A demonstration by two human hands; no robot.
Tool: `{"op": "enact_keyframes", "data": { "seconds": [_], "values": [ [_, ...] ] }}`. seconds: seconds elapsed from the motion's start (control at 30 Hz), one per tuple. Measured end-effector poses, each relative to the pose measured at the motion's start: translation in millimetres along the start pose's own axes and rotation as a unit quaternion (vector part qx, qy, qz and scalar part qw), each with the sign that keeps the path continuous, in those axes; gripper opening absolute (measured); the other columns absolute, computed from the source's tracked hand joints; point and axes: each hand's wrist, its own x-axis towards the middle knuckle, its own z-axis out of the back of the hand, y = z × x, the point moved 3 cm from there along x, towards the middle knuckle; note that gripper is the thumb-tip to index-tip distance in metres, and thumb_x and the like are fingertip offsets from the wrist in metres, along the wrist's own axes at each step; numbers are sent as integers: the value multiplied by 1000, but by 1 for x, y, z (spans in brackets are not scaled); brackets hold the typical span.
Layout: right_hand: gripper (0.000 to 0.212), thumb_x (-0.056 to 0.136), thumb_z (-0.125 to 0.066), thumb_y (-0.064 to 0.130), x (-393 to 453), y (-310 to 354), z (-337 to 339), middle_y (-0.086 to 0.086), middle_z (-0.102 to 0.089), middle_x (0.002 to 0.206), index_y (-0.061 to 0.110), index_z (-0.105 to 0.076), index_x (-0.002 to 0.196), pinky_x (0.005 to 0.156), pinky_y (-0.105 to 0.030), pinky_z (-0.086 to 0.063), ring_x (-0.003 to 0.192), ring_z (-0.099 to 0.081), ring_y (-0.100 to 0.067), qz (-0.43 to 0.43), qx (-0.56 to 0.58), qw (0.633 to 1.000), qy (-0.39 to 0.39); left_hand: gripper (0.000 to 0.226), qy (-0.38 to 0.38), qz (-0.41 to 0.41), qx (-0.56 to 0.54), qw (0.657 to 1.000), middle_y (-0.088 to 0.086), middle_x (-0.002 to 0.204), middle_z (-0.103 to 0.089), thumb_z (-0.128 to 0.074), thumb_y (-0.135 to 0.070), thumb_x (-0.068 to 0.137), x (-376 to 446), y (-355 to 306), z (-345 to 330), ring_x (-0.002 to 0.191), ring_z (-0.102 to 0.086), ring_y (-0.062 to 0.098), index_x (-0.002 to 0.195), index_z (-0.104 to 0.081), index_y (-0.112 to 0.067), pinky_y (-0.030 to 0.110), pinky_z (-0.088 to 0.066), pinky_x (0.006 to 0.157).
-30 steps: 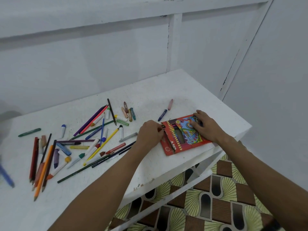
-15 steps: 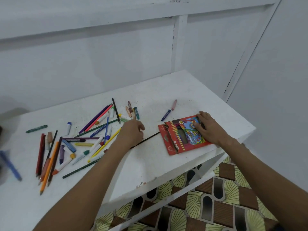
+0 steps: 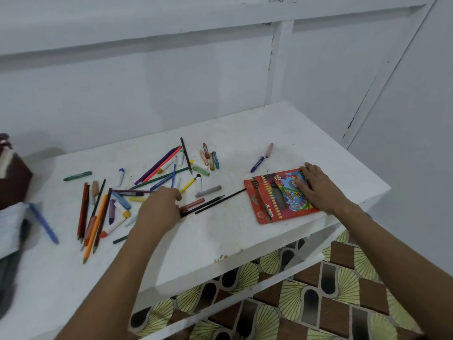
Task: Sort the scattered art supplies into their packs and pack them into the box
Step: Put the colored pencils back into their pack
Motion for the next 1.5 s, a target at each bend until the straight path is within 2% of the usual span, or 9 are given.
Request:
{"op": "enact_keyframes", "data": {
  "seconds": [0.17,0.3,0.43,0.53,0.7,0.87,1.17,1.33,1.5],
  "values": [
    [65,98,-33,47,-1,3,-1,-9,-18,157,8,-24,148,118,-39,-17,145,-13,-24,1,3,1000,0,23,35,4,-16,999,4,104,-61,-56,-21,93,-7,29,-4,88,-53,16,115,-64,-18,24,-41,72],
    [64,98,-34,46,1,12,-2,-9,-18,157,7,-24,148,118,-39,-17,145,-13,-24,10,7,1000,0,31,18,-28,-30,999,3,105,-58,-54,-23,95,-11,34,-6,86,-48,12,125,-60,-18,23,-37,75],
    [64,98,-34,45,1,23,-4,-8,-17,158,8,-23,149,118,-37,-14,146,-12,-23,10,11,1000,0,25,-14,-35,-43,998,-1,99,-52,-61,-27,91,-19,40,-1,87,-52,14,116,-64,-22,24,-41,76],
    [65,98,-34,46,2,26,-5,-8,-15,158,8,-22,149,118,-36,-13,146,-11,-23,9,12,1000,2,17,16,-43,-30,999,-1,93,-55,-60,-26,91,-28,44,-5,82,-53,12,107,-67,-23,24,-45,73],
    [64,98,-34,46,4,31,-7,-8,-15,158,8,-22,149,117,-36,-13,146,-10,-22,13,15,1000,4,23,-3,-64,1,998,0,92,-52,-52,-24,95,-38,44,-12,79,-48,13,115,-64,-21,29,-47,70],
    [63,99,-36,44,7,40,-10,-9,-17,158,7,-23,148,117,-35,-13,146,-11,-23,21,22,1000,2,11,33,-42,-5,999,1,96,-58,-55,-23,93,-34,41,-7,83,-53,15,101,-60,-18,30,-48,76],
    [63,98,-36,45,8,42,-12,-10,-20,156,7,-27,147,116,-36,-15,145,-15,-24,25,19,999,-16,16,73,-57,8,996,3,96,-62,-52,-18,95,-25,38,-3,84,-56,15,107,-63,-17,25,-47,74],
    [58,97,-40,45,7,52,-17,-11,-27,154,11,-36,144,115,-39,-19,143,-20,-27,45,25,998,-42,17,-18,-46,-29,998,0,94,-64,-55,-15,94,-15,30,20,81,-56,14,109,-64,-15,29,-49,75],
    [51,96,-46,40,5,75,-24,-14,-38,147,9,-48,136,114,-40,-17,138,-28,-29,68,35,994,-72,16,-129,-34,-153,979,3,92,-65,-59,-16,93,-9,-2,44,78,-56,17,106,-66,-11,27,-42,72]
  ]
}}
